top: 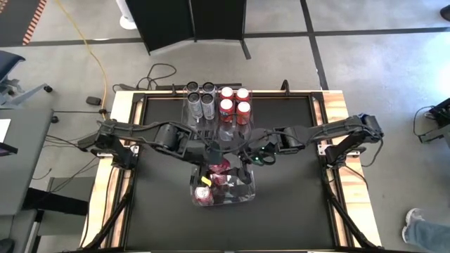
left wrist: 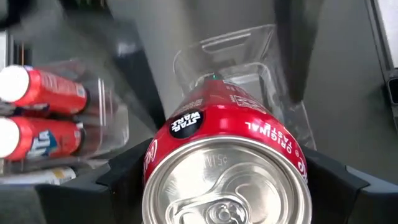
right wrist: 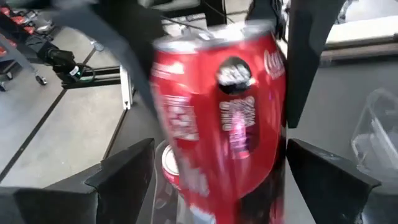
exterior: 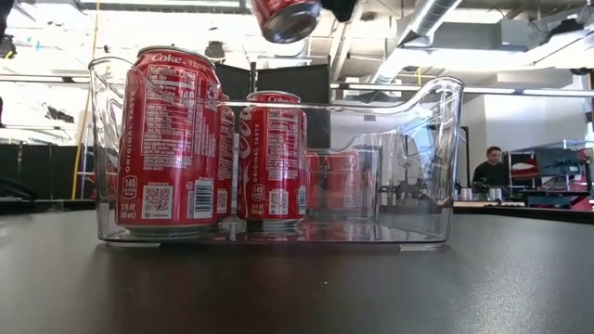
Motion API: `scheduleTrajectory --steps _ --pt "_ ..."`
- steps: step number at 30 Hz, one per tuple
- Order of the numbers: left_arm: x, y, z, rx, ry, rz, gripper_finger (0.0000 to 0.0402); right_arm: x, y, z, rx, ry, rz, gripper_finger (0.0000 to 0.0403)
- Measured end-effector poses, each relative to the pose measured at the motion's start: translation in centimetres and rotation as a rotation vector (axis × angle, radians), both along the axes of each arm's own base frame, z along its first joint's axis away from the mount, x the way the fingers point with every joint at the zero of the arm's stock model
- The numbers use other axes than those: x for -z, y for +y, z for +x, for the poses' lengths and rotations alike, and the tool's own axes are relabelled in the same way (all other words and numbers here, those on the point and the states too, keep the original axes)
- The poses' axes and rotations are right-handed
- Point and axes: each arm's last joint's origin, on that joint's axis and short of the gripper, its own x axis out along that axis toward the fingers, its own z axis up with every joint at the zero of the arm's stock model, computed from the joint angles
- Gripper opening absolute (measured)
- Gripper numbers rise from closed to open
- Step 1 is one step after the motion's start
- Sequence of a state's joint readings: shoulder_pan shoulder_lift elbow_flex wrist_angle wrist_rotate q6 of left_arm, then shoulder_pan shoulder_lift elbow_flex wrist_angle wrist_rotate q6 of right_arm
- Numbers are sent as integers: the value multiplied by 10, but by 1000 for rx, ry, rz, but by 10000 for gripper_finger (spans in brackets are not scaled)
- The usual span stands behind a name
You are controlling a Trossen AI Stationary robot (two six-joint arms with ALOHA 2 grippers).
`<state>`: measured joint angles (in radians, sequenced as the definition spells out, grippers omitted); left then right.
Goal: Sort soda cans
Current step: Put the red-white soda can into the bottom transparent bin
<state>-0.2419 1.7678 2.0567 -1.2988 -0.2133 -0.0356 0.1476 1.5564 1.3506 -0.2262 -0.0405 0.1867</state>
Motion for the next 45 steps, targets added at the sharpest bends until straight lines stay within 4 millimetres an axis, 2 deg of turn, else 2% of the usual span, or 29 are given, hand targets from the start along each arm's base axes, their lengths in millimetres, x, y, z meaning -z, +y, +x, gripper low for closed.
scheduleTrajectory --steps 8,14,20,24,27,32,39,41,45 --pt "-9 0 5 -13 -103 -24 306 8 0 5 33 39 61 370" --pt "-9 -3 4 -44 -93 -54 306 8 7 2 29 48 48 301" --pt "-10 -3 3 -75 -101 -83 307 10 7 -1 28 94 43 299" --pt "-11 -3 4 -89 -124 -99 317 2 8 -7 41 73 42 299" --pt "-19 -2 4 -97 -160 -106 331 -6 4 -15 85 59 22 299" --pt "-51 8 -7 -141 -268 -140 350 -16 -11 -30 143 69 -15 299" --pt "-85 22 -21 -240 -401 -174 351 -37 -28 -60 245 52 -58 299" --pt "-89 24 -23 -291 -437 -153 351 -39 -29 -70 251 18 -49 299" --pt "-92 27 -26 -362 -472 -115 351 -30 -33 -97 293 -34 -13 299"
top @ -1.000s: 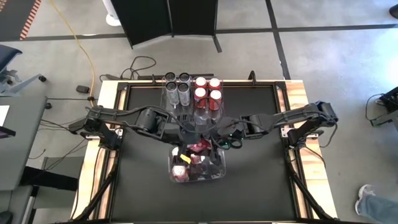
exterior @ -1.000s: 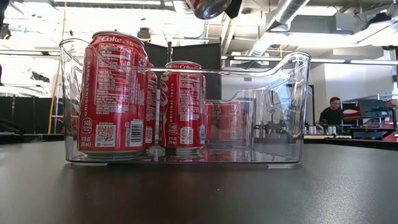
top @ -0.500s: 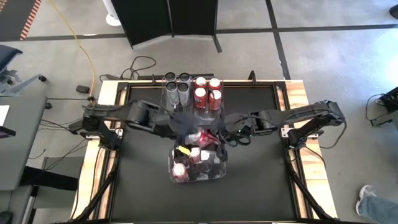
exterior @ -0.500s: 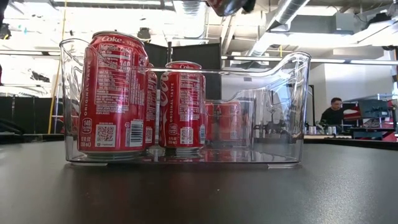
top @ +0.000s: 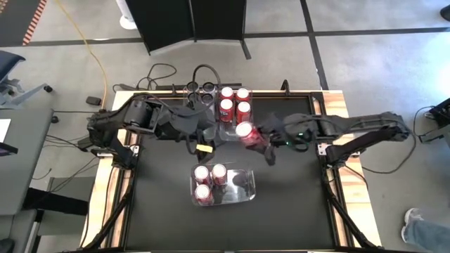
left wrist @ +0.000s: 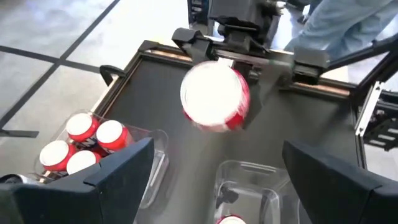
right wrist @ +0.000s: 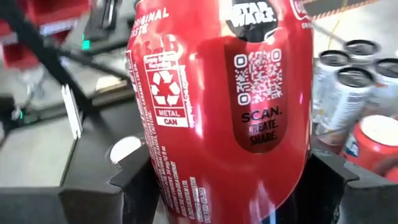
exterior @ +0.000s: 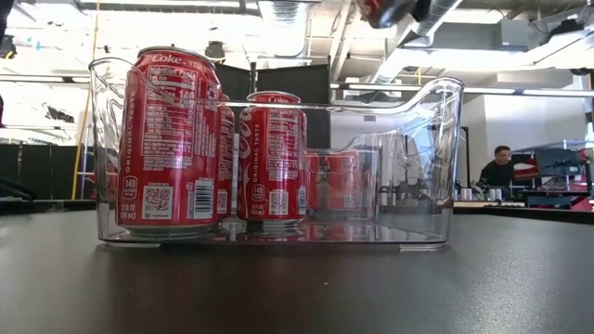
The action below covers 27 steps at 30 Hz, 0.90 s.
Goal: Sort soda cans
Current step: Put the red-white soda can into the bottom transparent bin
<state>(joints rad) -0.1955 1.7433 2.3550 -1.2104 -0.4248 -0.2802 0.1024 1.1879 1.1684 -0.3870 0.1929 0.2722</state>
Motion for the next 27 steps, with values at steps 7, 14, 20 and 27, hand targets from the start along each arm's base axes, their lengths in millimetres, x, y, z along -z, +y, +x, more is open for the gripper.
scheduleTrajectory --steps 7,14,20,27 --pt "1 -2 12 -1 -50 -2 352 37 3 -43 38 -130 101 299" --pt "35 -5 58 12 -21 35 352 81 16 -66 52 -129 158 299" --pt "95 2 112 38 128 45 352 131 24 -79 136 -56 133 299" --pt "139 24 154 47 167 -12 352 164 32 -87 140 -135 201 299"
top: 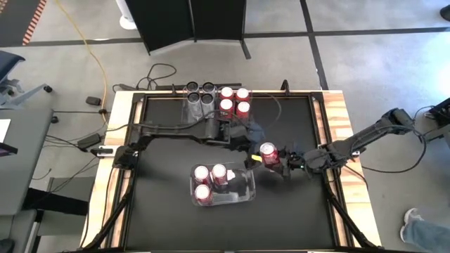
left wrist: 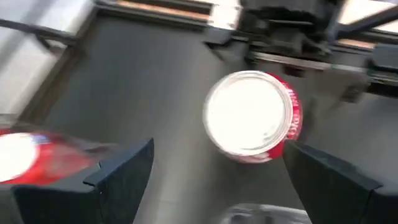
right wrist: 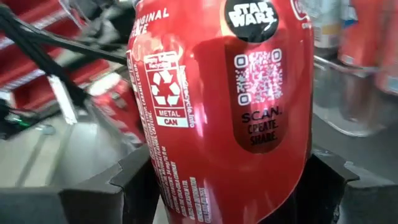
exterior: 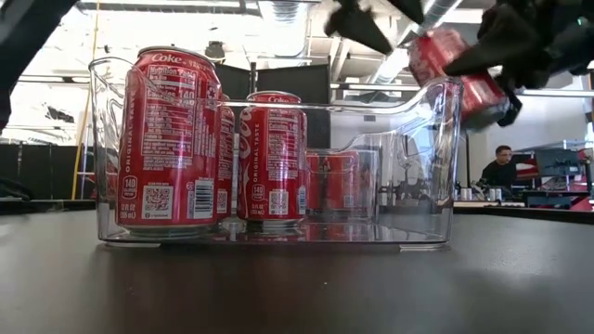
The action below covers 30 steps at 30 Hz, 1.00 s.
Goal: Sort soda cans
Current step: Put the red-white soda can into the bottom transparent bin
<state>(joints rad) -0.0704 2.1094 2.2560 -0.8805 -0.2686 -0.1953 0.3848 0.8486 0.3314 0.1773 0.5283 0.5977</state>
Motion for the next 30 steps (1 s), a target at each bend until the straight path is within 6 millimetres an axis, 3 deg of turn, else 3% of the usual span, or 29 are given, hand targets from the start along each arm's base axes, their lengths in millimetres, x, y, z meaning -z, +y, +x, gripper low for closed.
scheduleTrajectory --steps 9,17,23,30 --pt "50 2 30 187 92 -80 351 47 -11 -14 118 94 -61 320" --pt "46 13 36 124 9 -135 338 64 -9 -25 51 36 -108 312" --pt "42 17 41 186 -61 -229 339 61 -8 -25 13 28 -216 312" --pt "43 25 40 144 -51 -261 364 56 -8 -23 -2 -8 -275 312"
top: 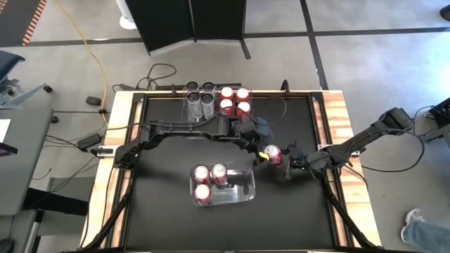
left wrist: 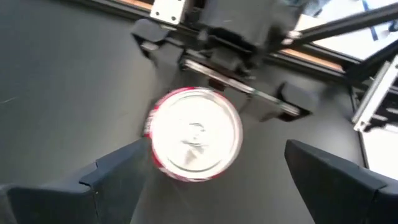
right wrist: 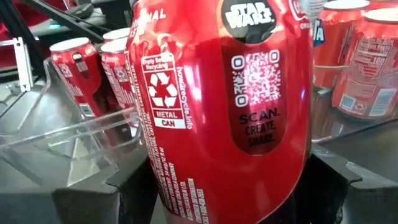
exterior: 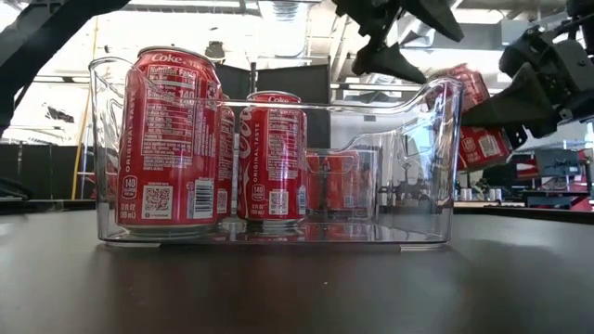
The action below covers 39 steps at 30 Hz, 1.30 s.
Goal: Sort soda cans
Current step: Put the red-white soda can into the bottom transparent bin
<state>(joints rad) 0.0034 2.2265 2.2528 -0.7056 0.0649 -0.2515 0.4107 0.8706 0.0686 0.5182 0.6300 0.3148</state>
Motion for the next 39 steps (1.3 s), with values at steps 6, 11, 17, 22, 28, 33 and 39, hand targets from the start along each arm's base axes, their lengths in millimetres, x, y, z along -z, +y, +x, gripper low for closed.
scheduleTrajectory --steps 6,11,17,22,28,33,39 --pt "0 6 0 -14 4 25 378 -9 1 2 -8 -78 -4 312" --pt "-4 5 3 14 -52 78 380 -11 -1 3 6 -104 -3 312" --pt "-4 8 3 14 -60 90 381 -17 -5 5 32 -163 20 312" --pt "-7 9 5 18 -94 101 377 -24 -6 6 36 -222 13 312" --pt "-8 11 6 -39 -100 118 356 -26 -6 6 38 -238 8 312" --pt "-11 13 8 -44 -140 119 316 -27 -6 6 42 -252 14 312" --pt "-11 13 8 -38 -146 130 297 -27 -6 6 46 -260 57 316"
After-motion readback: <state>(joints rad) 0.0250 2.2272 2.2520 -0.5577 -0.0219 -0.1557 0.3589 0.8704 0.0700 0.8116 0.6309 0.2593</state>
